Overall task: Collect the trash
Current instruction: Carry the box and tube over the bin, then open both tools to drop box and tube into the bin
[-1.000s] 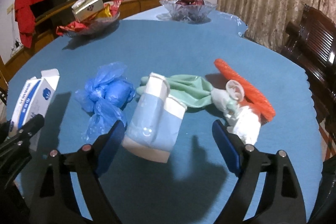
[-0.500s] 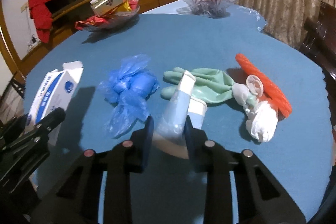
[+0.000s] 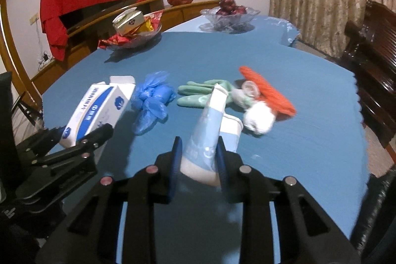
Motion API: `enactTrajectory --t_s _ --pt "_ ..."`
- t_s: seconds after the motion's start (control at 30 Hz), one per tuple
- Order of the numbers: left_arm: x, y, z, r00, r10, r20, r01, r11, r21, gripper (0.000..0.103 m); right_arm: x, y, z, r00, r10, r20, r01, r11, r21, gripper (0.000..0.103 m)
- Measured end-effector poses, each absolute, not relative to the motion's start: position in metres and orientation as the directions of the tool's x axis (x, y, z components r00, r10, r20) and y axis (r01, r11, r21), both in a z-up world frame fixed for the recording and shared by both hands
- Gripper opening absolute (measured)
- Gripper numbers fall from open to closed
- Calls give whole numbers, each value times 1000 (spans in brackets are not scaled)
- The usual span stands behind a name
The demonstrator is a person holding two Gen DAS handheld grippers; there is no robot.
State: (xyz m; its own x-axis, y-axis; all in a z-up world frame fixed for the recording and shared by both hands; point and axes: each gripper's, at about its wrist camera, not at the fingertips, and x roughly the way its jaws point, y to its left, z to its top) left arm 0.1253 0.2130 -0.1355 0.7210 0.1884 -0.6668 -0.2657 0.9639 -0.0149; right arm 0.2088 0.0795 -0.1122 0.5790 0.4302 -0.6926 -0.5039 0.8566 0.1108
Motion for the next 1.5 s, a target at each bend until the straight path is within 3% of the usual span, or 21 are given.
enactTrajectory --t_s 0.77,1.13,1.5 --pt "128 19 -87 770 -144 -621 134 989 -64 55 131 -130 -53 774 193 -603 -194 979 64 25" --pt "128 -91 -90 715 -327 -618 352 932 -86 55 97 -242 -72 778 -1 -628 25 999 28 24" --pt "133 -179 -109 619 -443 -648 496 861 -114 55 85 -301 -105 743 -81 -664 137 990 32 24"
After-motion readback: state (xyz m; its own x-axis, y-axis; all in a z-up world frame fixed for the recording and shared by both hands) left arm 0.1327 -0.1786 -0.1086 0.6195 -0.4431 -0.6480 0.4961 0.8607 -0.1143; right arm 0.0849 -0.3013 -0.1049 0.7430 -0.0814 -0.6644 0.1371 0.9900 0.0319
